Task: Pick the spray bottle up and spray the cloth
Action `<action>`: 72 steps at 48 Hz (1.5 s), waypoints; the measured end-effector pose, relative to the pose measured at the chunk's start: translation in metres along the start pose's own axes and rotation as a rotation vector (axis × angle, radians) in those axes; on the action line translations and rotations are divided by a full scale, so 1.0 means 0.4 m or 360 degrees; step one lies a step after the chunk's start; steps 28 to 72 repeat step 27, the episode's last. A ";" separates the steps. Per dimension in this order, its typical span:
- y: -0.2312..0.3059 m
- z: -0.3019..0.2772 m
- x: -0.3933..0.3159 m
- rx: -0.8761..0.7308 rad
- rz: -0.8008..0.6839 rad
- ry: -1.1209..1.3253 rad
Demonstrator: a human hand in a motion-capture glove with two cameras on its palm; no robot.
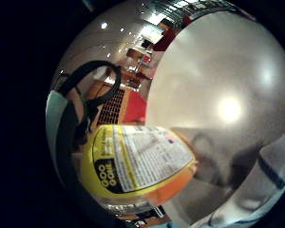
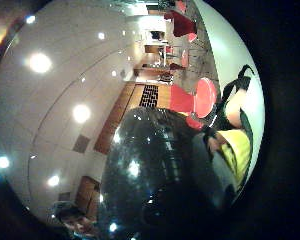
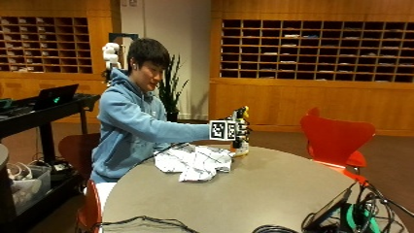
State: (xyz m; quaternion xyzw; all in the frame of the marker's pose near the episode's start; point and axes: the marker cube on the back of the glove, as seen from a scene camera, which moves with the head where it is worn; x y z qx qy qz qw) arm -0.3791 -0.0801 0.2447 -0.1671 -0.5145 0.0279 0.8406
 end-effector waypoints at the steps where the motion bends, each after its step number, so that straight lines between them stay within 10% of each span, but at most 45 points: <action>1: 0.001 0.000 0.001 -0.0018 -0.0006 0.0018; 7: 0.075 -0.015 -0.021 -0.0394 -0.0039 0.0091; 72: 0.115 -0.115 -0.058 -0.0225 -0.0164 0.0193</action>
